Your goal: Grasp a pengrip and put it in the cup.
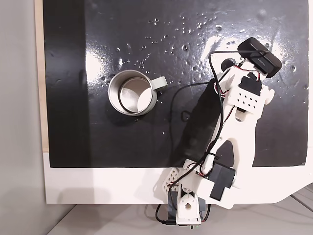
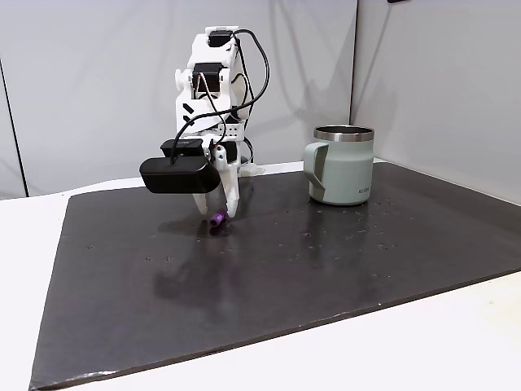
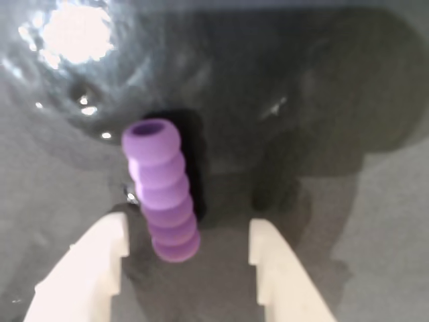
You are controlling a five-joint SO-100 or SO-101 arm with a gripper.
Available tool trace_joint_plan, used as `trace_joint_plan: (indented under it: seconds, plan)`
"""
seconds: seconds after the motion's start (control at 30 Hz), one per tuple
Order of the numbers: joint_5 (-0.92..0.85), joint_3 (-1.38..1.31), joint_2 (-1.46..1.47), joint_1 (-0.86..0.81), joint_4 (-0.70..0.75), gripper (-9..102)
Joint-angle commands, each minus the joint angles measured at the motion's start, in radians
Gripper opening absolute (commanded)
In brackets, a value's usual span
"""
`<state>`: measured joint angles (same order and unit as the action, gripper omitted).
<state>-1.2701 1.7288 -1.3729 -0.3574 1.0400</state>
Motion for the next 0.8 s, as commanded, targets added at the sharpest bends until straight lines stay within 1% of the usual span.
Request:
trace_joint_plan:
  seconds: [0.0, 0.23, 0.3, 0.4, 0.43, 0.63, 0.7, 0.77]
  plan:
    - [0.009, -0.074, 0.000, -0.008, -0.015, 23]
    - [0.009, -0.140, 0.066, -0.023, -0.012, 22]
    - [0.009, -0.146, 0.075, -0.020, -0.005, 18]
    - [0.009, -0.146, 0.081, -0.009, -0.002, 3]
    - [0.009, -0.146, 0.083, -0.006, -0.002, 0]
    - [0.018, -0.147, 0.084, 0.011, 0.012, 0]
    - [0.038, -0.172, 0.083, 0.021, 0.049, 0]
    - [0.074, -0.227, 0.077, 0.040, 0.117, 0]
